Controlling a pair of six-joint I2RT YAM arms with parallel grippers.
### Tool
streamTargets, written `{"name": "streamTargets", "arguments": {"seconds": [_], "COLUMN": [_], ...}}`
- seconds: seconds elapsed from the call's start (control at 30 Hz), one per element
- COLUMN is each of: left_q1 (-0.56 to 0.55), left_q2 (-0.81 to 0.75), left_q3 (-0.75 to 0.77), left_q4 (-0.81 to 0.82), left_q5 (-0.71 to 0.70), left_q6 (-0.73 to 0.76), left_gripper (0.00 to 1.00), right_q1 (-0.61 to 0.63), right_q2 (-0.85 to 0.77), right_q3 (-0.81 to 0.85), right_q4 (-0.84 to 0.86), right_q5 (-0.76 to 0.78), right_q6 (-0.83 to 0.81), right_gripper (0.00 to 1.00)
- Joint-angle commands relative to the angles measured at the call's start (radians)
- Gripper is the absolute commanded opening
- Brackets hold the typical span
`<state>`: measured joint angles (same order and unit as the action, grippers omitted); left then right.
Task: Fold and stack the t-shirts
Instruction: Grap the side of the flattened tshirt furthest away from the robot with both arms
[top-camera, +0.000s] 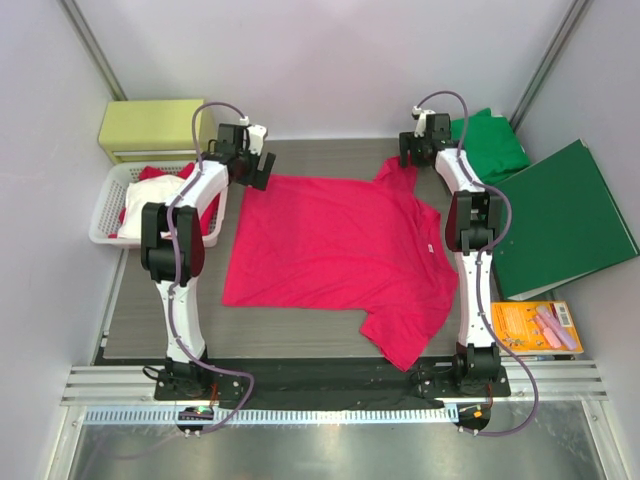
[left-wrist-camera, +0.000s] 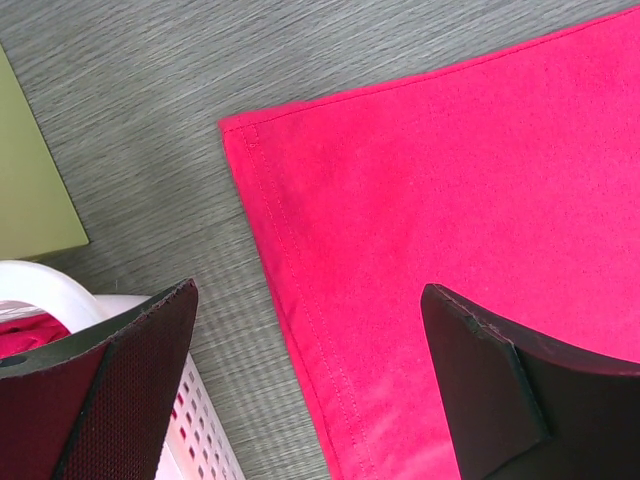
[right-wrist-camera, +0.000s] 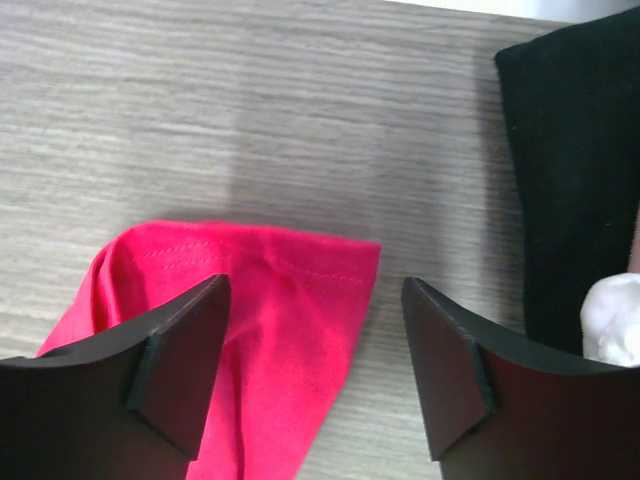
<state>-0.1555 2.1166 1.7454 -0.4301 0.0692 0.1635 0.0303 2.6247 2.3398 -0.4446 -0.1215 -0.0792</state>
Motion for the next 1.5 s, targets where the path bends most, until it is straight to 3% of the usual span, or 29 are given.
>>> {"name": "streamTargets", "arguments": {"seconds": [0.0, 0.1, 0.33, 0.4, 0.43, 0.53, 0.77, 0.9, 1.1, 1.23, 1.47], "left_q1": [0.057, 0.057, 0.056, 0.056, 0.054, 0.056, 0.031, -0.009, -0.013, -0.021, -0.019], "left_q2": [-0.007, -0.006, -0.007, -0.010, -0.012, -0.014, 0.040, 0.141, 0.296, 0.330, 0.350], "left_q3": [-0.009, -0.006, -0.035, -0.043, -0.056, -0.063, -0.014, 0.107, 0.320, 0.355, 0.396], "left_q4": [-0.116, -0.118, -0.124, -0.134, -0.133, -0.131, -0.119, -0.131, -0.174, -0.150, -0.124], "left_q5": [-0.082, -0.072, -0.072, -0.072, -0.072, -0.083, -0.192, -0.212, -0.103, -0.311, -0.342], "left_q6": [-0.005, -0.013, -0.009, -0.012, -0.016, -0.021, -0.081, -0.053, -0.104, -0.134, -0.104], "left_gripper": [0.94, 0.94, 0.94, 0.94, 0.94, 0.94, 0.93, 0.93, 0.93, 0.93, 0.93], "right_q1": [-0.004, -0.006, -0.004, -0.004, -0.004, -0.004, -0.004, -0.004, -0.004, -0.004, -0.004], "right_q2": [0.023, 0.032, 0.051, 0.051, 0.049, 0.049, 0.035, 0.015, -0.008, -0.029, -0.031], "right_q3": [-0.014, -0.014, -0.002, -0.004, -0.005, -0.005, -0.028, -0.066, -0.114, -0.149, -0.157], "right_q4": [0.070, 0.084, 0.121, 0.124, 0.126, 0.127, 0.129, 0.133, 0.133, 0.138, 0.139], "right_q5": [0.033, 0.036, 0.086, 0.088, 0.094, 0.105, 0.092, 0.089, 0.097, 0.092, 0.083], "right_q6": [0.029, 0.030, 0.033, 0.033, 0.035, 0.039, 0.029, 0.012, -0.033, -0.053, -0.059], "right_gripper": [0.74, 0.68, 0.67, 0.53, 0.34, 0.01, 0.01, 0.01, 0.01, 0.01, 0.01]}}
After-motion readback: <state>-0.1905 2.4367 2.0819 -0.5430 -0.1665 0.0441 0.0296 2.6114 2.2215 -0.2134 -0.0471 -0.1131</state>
